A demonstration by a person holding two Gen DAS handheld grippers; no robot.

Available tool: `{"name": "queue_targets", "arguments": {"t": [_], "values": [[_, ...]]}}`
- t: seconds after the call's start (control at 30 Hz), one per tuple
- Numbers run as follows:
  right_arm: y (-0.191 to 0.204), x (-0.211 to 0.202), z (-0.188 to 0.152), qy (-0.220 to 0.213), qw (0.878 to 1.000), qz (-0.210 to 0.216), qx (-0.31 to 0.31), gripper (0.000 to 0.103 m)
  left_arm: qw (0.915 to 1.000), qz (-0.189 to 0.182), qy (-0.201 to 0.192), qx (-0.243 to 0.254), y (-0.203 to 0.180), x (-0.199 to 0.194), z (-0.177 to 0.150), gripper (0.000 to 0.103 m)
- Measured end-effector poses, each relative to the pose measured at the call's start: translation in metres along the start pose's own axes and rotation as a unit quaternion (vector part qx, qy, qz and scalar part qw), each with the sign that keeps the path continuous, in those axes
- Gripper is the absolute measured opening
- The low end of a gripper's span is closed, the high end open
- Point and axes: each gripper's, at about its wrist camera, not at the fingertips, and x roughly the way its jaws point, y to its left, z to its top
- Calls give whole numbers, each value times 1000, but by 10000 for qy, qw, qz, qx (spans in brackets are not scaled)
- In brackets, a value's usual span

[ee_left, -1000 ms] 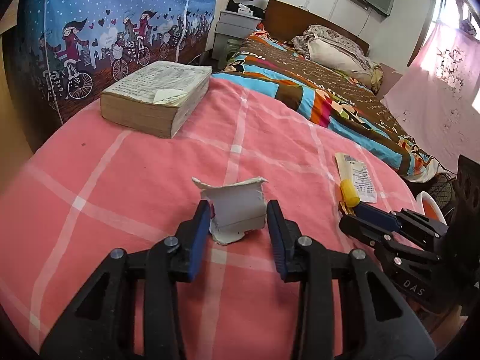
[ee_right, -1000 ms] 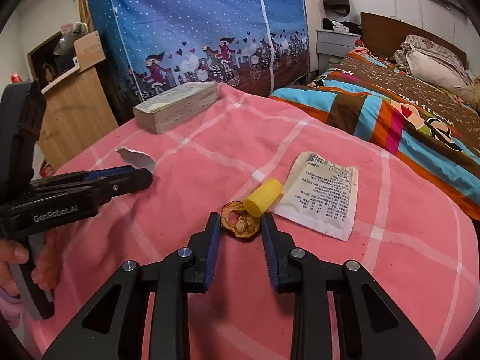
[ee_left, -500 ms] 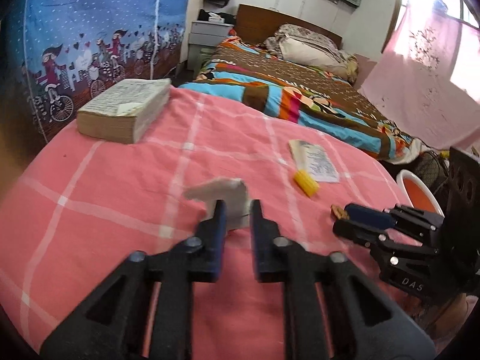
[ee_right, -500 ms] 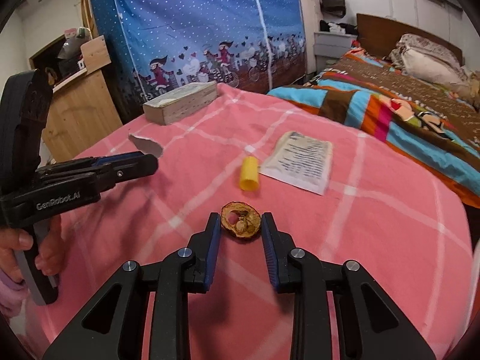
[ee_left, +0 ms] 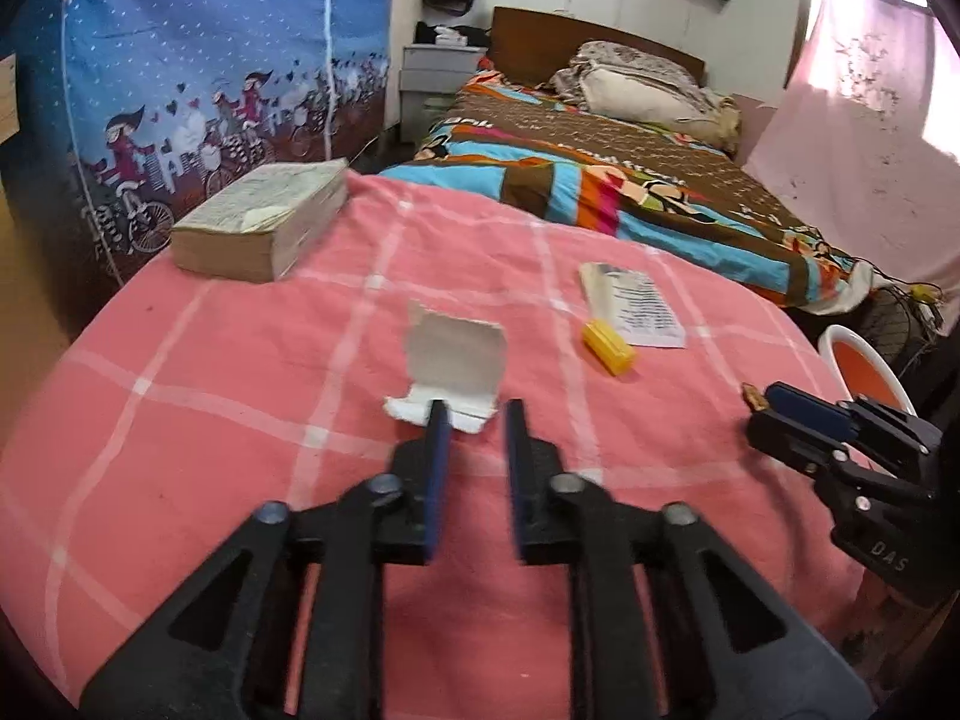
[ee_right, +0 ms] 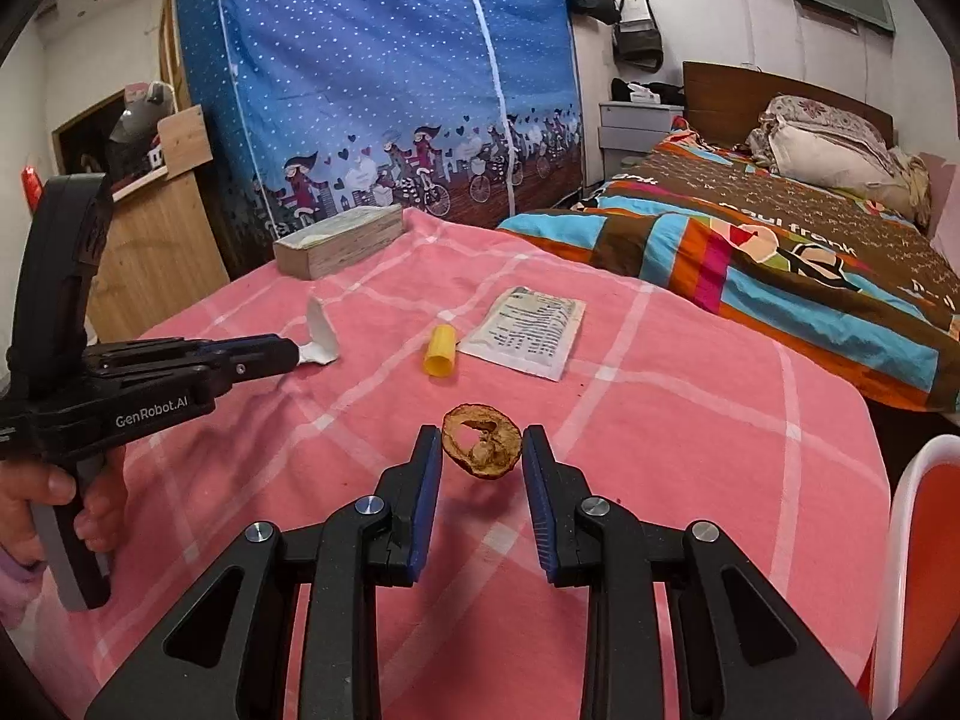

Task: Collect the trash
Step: 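Grasp the white paper scrap with the left tool while the right tool grasps the walnut shell, then carry the paper scrap and walnut shell over the orange bucket with both tools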

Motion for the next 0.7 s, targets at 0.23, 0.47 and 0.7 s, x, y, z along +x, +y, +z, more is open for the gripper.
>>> {"name": "queue_targets", "arguments": {"t": [0.23,0.47,0.7], "values": [[-1,6,0,18,10000,-26,60,25,9996,207,130,116,4,11,4,80],[-3,11,-1,97,9999,-45,100,25,9988,142,398,258,-2,33,11,74],[-3,12,-2,111,9999,-55,104,26,9989,95,353,288,-2,30,9,61]]}}
